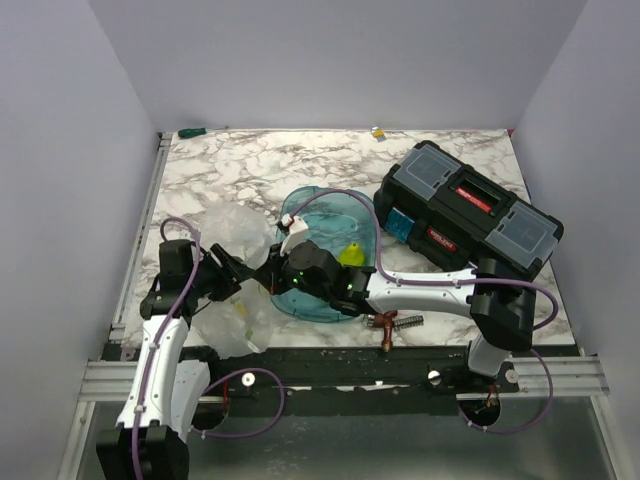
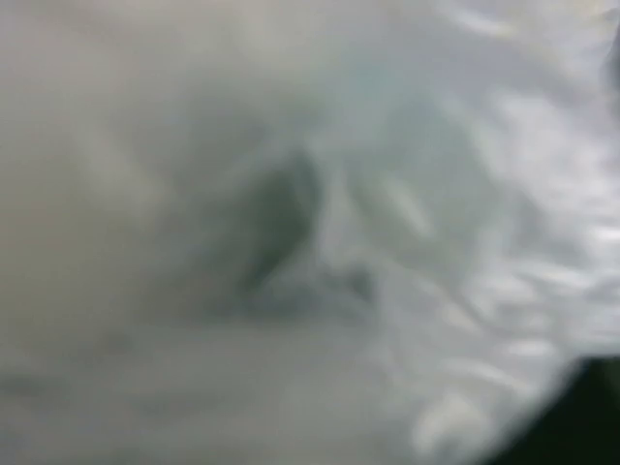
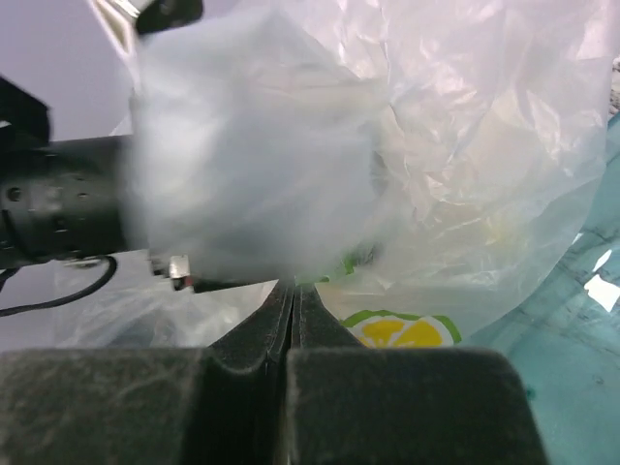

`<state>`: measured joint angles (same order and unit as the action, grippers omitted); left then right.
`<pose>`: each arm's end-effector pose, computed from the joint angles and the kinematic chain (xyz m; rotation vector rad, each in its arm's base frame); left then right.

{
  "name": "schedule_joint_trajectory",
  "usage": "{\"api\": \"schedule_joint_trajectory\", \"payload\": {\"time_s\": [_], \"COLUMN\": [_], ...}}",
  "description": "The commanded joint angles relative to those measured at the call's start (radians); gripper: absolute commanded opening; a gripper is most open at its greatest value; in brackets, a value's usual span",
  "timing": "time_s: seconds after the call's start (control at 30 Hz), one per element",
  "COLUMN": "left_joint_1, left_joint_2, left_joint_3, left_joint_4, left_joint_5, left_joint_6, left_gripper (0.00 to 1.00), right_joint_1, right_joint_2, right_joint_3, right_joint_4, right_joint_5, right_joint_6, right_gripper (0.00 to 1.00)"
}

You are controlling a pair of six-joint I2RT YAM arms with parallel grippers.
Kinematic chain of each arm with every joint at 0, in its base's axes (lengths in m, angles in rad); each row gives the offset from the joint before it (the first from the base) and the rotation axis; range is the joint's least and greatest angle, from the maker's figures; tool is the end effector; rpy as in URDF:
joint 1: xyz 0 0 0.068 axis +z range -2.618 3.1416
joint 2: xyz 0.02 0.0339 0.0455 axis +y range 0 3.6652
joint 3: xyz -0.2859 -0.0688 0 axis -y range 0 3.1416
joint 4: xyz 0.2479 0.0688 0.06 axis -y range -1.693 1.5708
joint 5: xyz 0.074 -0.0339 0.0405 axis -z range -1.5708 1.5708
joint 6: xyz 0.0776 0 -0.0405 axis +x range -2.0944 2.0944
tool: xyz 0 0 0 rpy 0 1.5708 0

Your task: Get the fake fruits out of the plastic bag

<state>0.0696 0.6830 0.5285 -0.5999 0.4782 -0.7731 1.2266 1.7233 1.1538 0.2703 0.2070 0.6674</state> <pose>0.1586 -0.0247 0.2172 -0.7452 2.2767 -0.9002 0.1661 0.4162 0.2687 -0.4072 1.9773 1.0837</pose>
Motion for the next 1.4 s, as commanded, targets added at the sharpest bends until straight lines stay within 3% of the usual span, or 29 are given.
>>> {"api": "schedule_joint_trajectory", "payload": {"time_s": [0.0, 0.23, 0.47, 0.63, 0.73, 0.87, 0.93, 1.03, 1.13, 1.27, 1.37], "left_joint_1": [0.002, 0.004, -0.053, -0.067, -0.067, -0.067, -0.067, -0.067, -0.097, -0.166, -0.198], "left_joint_2": [0.094, 0.209, 0.087, -0.016, -0.029, 0.006, 0.052, 0.144, 0.191, 0.201, 0.265], "left_joint_3": [-0.060, -0.053, -0.025, -0.053, -0.096, -0.136, -0.133, -0.106, -0.108, -0.156, -0.117], "left_joint_4": [0.132, 0.202, 0.096, 0.176, 0.296, 0.396, 0.439, 0.515, 0.550, 0.673, 0.654], "left_joint_5": [-0.126, -0.104, -0.232, -0.216, -0.216, -0.259, -0.259, -0.229, -0.286, -0.466, -0.582], "left_joint_6": [0.029, 0.052, 0.115, 0.022, -0.112, -0.378, -0.434, -0.400, -0.353, -0.262, -0.167], "left_gripper": [0.62, 0.73, 0.83, 0.71, 0.53, 0.51, 0.52, 0.52, 0.54, 0.58, 0.64], "right_joint_1": [-0.001, -0.002, -0.002, -0.002, -0.002, -0.002, -0.002, -0.003, -0.001, -0.002, -0.002], "right_joint_2": [-0.034, -0.034, -0.035, -0.043, -0.059, -0.073, -0.079, -0.088, -0.097, -0.100, -0.094], "right_joint_3": [-0.016, -0.023, -0.036, -0.055, -0.067, -0.074, -0.075, -0.080, -0.082, -0.082, -0.077], "right_joint_4": [-0.011, -0.003, 0.015, 0.033, 0.040, 0.040, 0.037, 0.037, 0.037, 0.040, 0.040], "right_joint_5": [0.043, 0.034, 0.011, 0.007, 0.006, -0.004, -0.007, -0.005, -0.002, -0.001, -0.009], "right_joint_6": [-0.017, -0.017, -0.016, -0.012, -0.009, -0.003, -0.003, -0.003, -0.005, -0.008, -0.008], "right_gripper": [0.01, 0.01, 0.01, 0.01, 0.01, 0.01, 0.01, 0.01, 0.01, 0.01, 0.01]}}
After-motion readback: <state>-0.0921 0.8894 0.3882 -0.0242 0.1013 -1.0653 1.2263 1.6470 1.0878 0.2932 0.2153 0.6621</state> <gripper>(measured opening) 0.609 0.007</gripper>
